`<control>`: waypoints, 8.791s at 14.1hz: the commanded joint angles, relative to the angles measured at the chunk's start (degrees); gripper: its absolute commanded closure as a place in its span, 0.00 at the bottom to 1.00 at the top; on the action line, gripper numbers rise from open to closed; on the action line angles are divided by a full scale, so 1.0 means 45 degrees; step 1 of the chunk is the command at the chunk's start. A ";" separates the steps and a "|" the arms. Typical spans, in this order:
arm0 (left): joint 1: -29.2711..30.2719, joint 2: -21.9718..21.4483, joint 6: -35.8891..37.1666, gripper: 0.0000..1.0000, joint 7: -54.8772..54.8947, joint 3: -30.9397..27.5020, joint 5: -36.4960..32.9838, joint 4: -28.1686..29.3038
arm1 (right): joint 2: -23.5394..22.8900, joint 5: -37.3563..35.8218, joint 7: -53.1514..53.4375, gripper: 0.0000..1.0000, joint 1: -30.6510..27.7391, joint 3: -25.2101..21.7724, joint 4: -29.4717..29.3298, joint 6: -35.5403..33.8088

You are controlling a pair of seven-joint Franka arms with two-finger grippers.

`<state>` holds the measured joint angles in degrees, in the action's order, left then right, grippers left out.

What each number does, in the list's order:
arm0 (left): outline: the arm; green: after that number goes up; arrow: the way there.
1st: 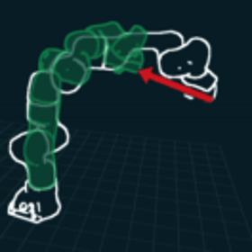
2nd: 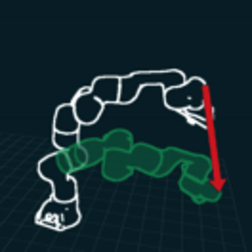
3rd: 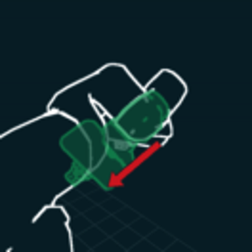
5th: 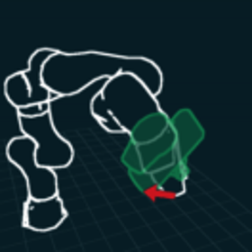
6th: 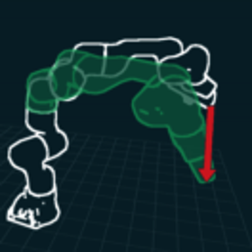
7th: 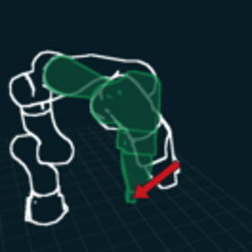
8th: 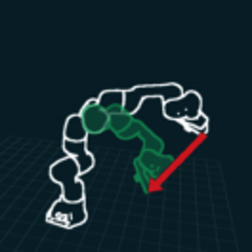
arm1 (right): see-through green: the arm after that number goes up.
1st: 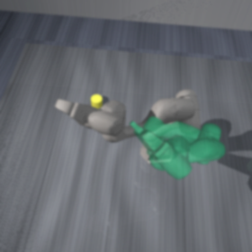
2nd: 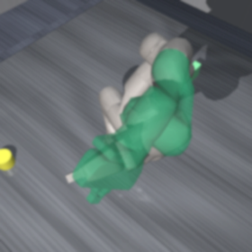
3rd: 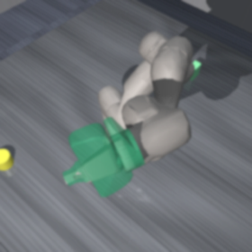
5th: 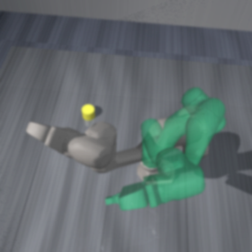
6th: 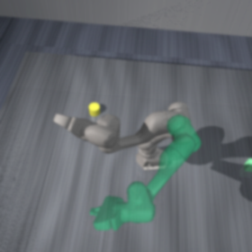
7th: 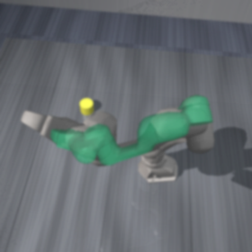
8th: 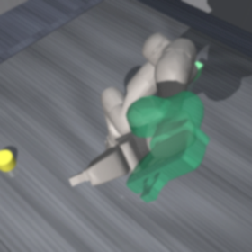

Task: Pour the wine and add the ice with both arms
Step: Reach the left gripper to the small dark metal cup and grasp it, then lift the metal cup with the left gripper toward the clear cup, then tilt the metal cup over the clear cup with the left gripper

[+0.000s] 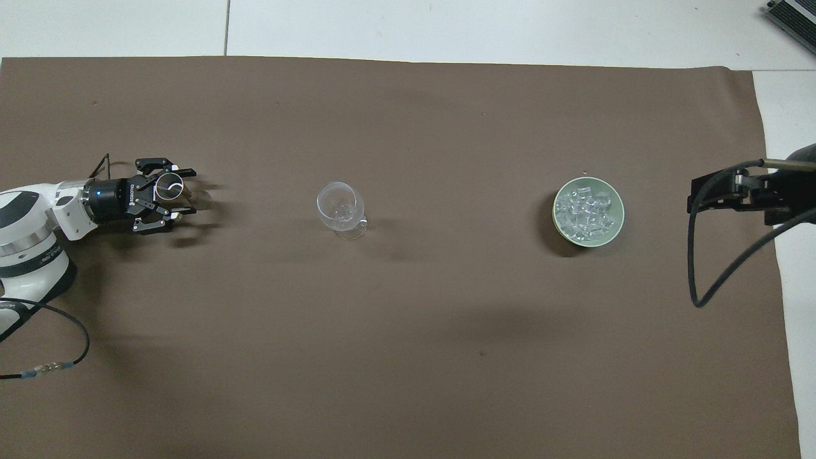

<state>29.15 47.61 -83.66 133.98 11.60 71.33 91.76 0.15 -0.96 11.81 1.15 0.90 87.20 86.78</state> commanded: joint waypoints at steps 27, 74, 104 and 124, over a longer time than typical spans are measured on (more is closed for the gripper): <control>-0.0090 -0.1398 0.0408 0.95 0.0480 0.0020 0.0204 0.0195 | 0.0044 0.0214 -0.0242 0.00 -0.0100 -0.0024 -0.0003 -0.0085; -0.5558 -0.7688 -0.6485 1.00 -0.1298 -0.0117 0.0264 0.4590 | 0.0044 0.0214 -0.0242 0.00 -0.0100 -0.0024 0.0017 -0.0085; -0.6672 -0.8625 -0.8400 1.00 -0.4188 -0.0136 -0.3038 0.4433 | 0.0044 0.0214 -0.0242 0.00 -0.0100 -0.0024 -0.0003 -0.0085; -0.7454 -0.9153 -0.8987 1.00 -0.8576 -0.0137 -0.7233 0.3888 | 0.0044 0.0214 -0.0242 0.00 -0.0100 -0.0024 -0.0003 -0.0085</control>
<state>-2.86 7.93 -123.69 100.27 12.06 42.43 109.67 0.15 -0.96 11.81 1.15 0.90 87.20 86.78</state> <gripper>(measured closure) 0.784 0.000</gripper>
